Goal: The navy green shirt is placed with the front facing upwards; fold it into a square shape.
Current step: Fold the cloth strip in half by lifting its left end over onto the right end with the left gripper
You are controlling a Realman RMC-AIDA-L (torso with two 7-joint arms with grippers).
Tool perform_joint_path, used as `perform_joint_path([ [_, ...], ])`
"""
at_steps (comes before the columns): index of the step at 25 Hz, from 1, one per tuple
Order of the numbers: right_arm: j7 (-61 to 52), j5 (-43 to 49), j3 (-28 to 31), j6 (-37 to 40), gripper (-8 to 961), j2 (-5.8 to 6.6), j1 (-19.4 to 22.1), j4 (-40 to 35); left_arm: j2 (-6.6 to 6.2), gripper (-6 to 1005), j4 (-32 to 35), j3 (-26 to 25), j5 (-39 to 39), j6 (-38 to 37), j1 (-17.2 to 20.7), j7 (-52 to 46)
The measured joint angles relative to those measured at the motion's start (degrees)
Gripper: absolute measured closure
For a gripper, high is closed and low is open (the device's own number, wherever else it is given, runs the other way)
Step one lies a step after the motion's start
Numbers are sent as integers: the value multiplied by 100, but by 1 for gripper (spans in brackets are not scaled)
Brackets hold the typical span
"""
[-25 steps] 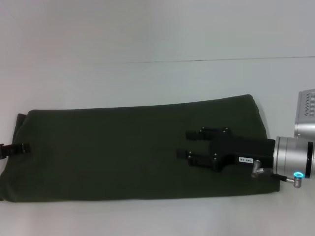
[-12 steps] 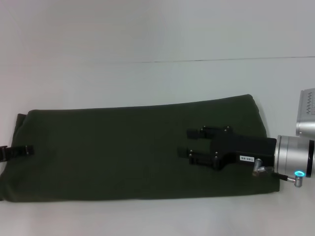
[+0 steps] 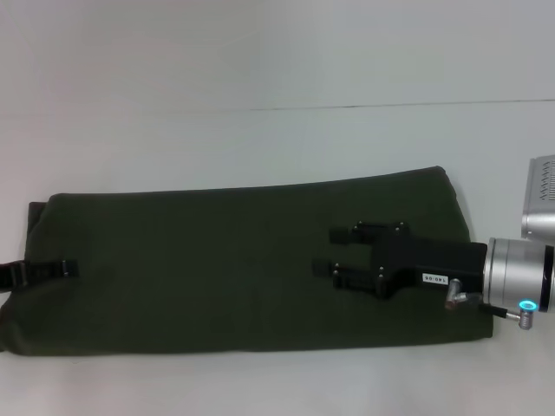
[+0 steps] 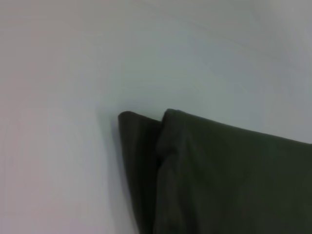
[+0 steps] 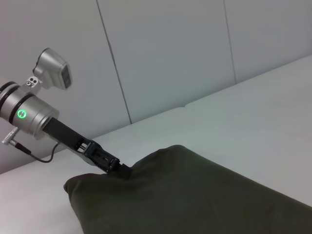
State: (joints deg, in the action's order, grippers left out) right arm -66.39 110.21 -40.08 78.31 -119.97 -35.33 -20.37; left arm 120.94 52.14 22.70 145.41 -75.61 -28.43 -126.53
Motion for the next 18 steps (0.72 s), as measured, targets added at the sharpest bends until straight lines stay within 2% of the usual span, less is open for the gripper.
perform_joint_path([
  [6,-19,0,3,0,304,0,18,-11,-16,152,-89,42,6,-32,-84,-56],
  [13,-23,-60,9,0,305,9,42,-11,-25,204,-172,348,23,-25,-148,-78],
  [18,-23,-62,9,0,306,9,50,-10,-22,413,-171,378,23,-18,-174,-83],
])
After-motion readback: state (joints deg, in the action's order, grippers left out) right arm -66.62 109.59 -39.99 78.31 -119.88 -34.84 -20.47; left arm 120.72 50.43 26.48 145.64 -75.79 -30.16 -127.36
